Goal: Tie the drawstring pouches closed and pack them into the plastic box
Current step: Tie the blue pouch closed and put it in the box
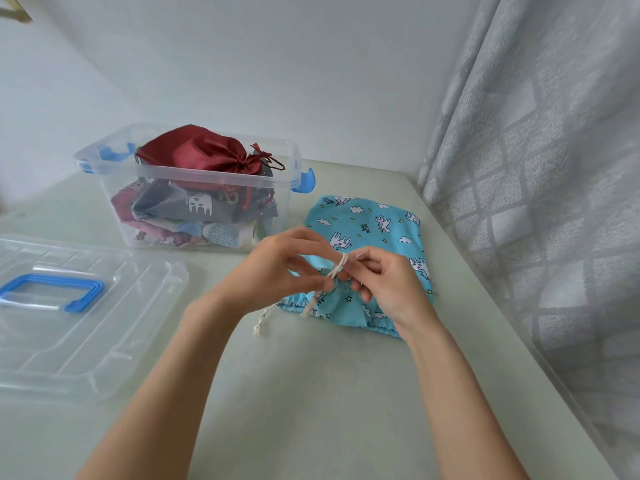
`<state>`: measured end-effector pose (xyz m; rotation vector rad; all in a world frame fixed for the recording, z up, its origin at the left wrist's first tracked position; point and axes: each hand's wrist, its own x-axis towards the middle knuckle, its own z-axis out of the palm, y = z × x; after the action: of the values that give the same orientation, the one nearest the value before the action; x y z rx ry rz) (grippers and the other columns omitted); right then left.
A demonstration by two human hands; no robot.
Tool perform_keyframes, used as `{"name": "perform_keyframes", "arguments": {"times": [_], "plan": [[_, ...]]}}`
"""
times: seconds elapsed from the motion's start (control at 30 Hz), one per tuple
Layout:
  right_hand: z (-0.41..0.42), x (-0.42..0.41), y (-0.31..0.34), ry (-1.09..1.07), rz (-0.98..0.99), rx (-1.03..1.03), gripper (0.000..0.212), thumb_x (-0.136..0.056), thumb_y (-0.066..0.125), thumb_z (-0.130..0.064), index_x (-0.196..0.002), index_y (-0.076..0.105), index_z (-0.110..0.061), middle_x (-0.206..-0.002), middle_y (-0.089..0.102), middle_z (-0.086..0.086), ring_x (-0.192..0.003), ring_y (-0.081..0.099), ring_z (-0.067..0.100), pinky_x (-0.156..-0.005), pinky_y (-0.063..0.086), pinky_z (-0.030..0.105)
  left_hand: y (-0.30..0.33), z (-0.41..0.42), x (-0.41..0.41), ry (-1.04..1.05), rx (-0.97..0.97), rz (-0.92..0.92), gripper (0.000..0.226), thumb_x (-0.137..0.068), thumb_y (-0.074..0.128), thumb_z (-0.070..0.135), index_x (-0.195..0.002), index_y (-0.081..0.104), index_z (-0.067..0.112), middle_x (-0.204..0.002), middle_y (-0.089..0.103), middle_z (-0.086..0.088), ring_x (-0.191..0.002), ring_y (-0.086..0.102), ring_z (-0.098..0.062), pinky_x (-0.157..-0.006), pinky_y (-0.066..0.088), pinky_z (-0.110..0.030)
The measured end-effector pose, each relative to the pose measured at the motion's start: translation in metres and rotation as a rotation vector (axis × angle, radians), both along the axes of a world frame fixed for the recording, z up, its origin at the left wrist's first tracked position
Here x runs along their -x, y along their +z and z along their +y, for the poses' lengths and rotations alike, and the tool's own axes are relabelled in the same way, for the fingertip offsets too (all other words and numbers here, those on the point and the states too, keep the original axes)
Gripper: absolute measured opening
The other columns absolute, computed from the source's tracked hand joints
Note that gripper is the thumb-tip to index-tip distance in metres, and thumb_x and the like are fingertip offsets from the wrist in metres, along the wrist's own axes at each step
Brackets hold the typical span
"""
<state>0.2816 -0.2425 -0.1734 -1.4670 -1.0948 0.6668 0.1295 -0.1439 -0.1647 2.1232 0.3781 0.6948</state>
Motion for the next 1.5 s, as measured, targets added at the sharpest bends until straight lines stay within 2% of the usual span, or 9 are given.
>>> {"name": "perform_keyframes", "arguments": {"times": [0.23, 0.4, 0.5, 0.63, 0.73, 0.87, 1.2, 1.37, 1.5], "plan": [[-0.005, 0.001, 0.003, 0.224, 0.020, 0.047, 0.006, -0.090, 0.060, -0.010, -0.087, 0.064, -0.013, -0.074, 0.058, 0.000, -0.061, 0.042, 0.011, -0.051, 0.032, 0.019, -0.002, 0.000, -0.002, 0.039, -0.136, 0.091, 0.041, -0.076, 0.075, 0.014, -0.097, 0.057, 0.045, -0.125, 0.045, 0.009, -0.076, 0.063, -0.003, -0.073, 0.048, -0.009], [0.000, 0.004, 0.000, 0.111, -0.076, 0.004, 0.020, -0.085, 0.067, -0.012, -0.069, 0.055, -0.014, -0.048, 0.053, -0.018, -0.047, 0.049, -0.003, -0.049, 0.036, 0.008, -0.004, -0.003, -0.006, 0.055, -0.237, 0.042, 0.034, -0.073, 0.078, 0.013, -0.091, 0.063, 0.037, -0.116, 0.055, 0.009, -0.069, 0.062, 0.002, -0.068, 0.052, -0.014], [0.002, 0.002, -0.003, 0.082, -0.102, 0.010, 0.017, -0.085, 0.067, -0.015, -0.070, 0.059, -0.015, -0.058, 0.059, -0.014, -0.054, 0.053, -0.004, -0.055, 0.039, 0.008, -0.003, -0.008, -0.006, 0.169, -0.266, -0.058, 0.010, -0.075, 0.070, 0.029, -0.084, 0.071, 0.027, -0.102, 0.065, 0.013, -0.060, 0.066, -0.003, -0.063, 0.056, -0.030], [-0.001, -0.002, -0.002, 0.070, -0.159, 0.055, 0.017, -0.085, 0.068, -0.019, -0.076, 0.064, -0.005, -0.069, 0.063, 0.000, -0.058, 0.055, 0.002, -0.061, 0.043, 0.015, 0.004, -0.010, -0.004, 0.320, -0.044, -0.306, 0.012, -0.079, 0.053, 0.022, -0.068, 0.052, 0.016, -0.088, 0.071, 0.007, -0.065, 0.070, -0.008, -0.057, 0.056, -0.030], [-0.005, -0.002, 0.004, 0.052, -0.016, 0.029, 0.011, -0.088, 0.064, -0.015, -0.077, 0.065, -0.011, -0.061, 0.061, -0.009, -0.046, 0.044, 0.001, -0.045, 0.033, 0.010, 0.000, -0.002, -0.005, 0.334, -0.099, -0.184, 0.013, -0.082, 0.067, 0.020, -0.073, 0.058, 0.017, -0.082, 0.070, 0.009, -0.073, 0.067, -0.002, -0.065, 0.053, -0.021], [-0.007, -0.001, 0.006, 0.073, 0.005, 0.017, 0.014, -0.090, 0.060, -0.015, -0.077, 0.065, -0.013, -0.060, 0.059, -0.007, -0.051, 0.033, 0.010, -0.043, 0.027, 0.015, -0.006, -0.007, -0.013, 0.205, -0.155, -0.045, 0.011, -0.078, 0.073, 0.025, -0.088, 0.070, 0.020, -0.076, 0.069, 0.011, -0.073, 0.064, 0.002, -0.064, 0.046, -0.008], [-0.008, -0.004, 0.006, 0.126, -0.060, 0.025, 0.017, -0.091, 0.059, -0.018, -0.081, 0.070, -0.010, -0.062, 0.063, -0.004, -0.054, 0.036, 0.012, -0.046, 0.030, 0.016, -0.003, -0.006, -0.010, 0.180, -0.124, -0.030, 0.005, -0.077, 0.074, 0.023, -0.081, 0.072, 0.023, -0.072, 0.069, 0.011, -0.070, 0.063, 0.001, -0.058, 0.041, -0.006], [-0.004, -0.002, 0.001, 0.041, -0.050, 0.027, 0.024, -0.090, 0.060, -0.018, -0.078, 0.068, 0.001, -0.054, 0.046, 0.007, -0.047, 0.034, 0.010, -0.044, 0.029, 0.015, -0.007, -0.006, -0.013, 0.298, -0.189, -0.027, 0.006, -0.077, 0.073, 0.019, -0.077, 0.071, 0.025, -0.066, 0.065, 0.017, -0.068, 0.062, 0.003, -0.057, 0.038, -0.004], [0.000, -0.001, -0.002, -0.024, 0.070, 0.040, 0.014, -0.088, 0.063, -0.012, -0.080, 0.069, -0.002, -0.062, 0.061, 0.004, -0.051, 0.050, 0.009, -0.044, 0.038, 0.017, -0.013, -0.006, -0.020, 0.295, -0.040, -0.084, 0.006, -0.085, 0.066, 0.018, -0.081, 0.066, 0.023, -0.073, 0.065, 0.014, -0.071, 0.063, 0.000, -0.062, 0.045, -0.013]]}}
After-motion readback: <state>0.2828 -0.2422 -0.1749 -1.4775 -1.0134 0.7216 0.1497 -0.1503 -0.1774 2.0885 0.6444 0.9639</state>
